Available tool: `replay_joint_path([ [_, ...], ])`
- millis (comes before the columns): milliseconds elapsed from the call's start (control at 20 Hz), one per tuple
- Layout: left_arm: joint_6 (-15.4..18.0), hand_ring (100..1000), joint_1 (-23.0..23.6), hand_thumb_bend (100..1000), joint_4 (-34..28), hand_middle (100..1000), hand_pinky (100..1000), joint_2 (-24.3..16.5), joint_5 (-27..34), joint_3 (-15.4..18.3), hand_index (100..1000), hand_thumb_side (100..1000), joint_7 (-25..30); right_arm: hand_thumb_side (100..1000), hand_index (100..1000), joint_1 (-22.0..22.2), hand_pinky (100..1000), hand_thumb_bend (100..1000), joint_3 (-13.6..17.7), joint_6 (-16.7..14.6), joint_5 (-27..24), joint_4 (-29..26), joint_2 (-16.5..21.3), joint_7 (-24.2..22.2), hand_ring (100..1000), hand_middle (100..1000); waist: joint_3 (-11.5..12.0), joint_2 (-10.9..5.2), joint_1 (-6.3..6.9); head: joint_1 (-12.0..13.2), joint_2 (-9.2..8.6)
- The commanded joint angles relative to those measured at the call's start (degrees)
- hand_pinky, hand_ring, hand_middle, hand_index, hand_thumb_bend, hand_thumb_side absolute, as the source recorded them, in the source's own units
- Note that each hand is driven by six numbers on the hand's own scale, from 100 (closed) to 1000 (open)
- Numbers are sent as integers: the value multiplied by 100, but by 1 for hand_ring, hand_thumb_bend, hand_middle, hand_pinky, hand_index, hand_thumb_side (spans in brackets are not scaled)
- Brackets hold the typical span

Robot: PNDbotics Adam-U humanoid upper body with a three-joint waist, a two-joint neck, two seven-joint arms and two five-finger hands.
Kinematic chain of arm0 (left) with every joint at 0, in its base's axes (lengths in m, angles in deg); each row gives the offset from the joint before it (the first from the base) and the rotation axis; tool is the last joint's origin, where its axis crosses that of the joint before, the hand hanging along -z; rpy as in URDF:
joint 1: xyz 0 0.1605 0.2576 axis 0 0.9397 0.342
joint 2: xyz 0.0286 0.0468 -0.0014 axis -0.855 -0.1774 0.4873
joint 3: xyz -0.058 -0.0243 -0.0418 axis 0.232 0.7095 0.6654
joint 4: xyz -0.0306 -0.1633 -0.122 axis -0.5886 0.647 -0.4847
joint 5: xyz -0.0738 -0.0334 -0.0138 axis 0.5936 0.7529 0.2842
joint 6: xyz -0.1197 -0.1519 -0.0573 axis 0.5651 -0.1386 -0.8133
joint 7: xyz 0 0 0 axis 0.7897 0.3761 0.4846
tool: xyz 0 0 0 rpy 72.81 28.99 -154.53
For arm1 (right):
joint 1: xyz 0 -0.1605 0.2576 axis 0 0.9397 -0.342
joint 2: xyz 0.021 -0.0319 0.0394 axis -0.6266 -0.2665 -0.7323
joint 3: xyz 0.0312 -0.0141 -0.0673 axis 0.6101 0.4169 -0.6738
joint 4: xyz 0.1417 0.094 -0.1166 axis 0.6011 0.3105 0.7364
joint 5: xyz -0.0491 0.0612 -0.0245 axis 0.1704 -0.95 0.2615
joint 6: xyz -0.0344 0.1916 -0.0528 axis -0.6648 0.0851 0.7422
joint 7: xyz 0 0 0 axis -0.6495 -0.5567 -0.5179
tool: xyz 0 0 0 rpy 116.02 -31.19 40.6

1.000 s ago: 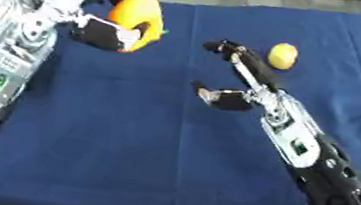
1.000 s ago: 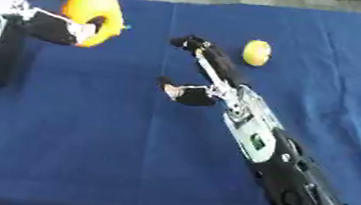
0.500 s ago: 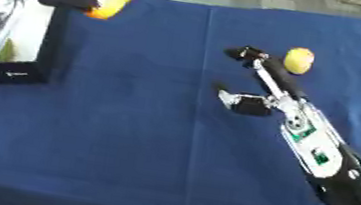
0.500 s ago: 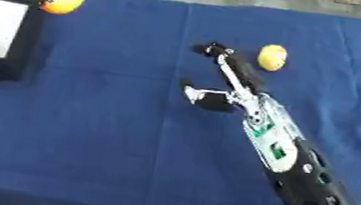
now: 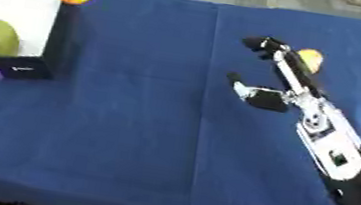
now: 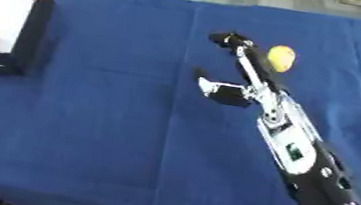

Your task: Pick up the objects with one hand, pass them to the other hand, and then place them into the box on the other side of the table.

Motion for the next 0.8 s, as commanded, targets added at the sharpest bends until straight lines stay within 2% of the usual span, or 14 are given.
replay_joint_path([
  [50, -110, 615, -12, 188, 190, 501, 619, -435, -39, 259, 319, 259, -133, 230, 845, -122, 782, 295, 93, -1, -87, -243, 144, 62, 828, 775, -27, -55, -28, 92, -12],
  [300, -147, 616, 16, 191, 683, 501, 619, -687, 40, 425, 320, 257, -405, 226, 845, -148, 782, 295, 99, 31, -149, -361, 155, 65, 827, 775, -59, -42, -51, 184, -12],
  [800, -220, 617, 86, 187, 1439, 503, 618, -914, 136, 693, 320, 265, -882, 215, 843, -175, 783, 298, 106, 40, -217, -486, 162, 67, 825, 774, -102, -19, -102, 500, -12],
])
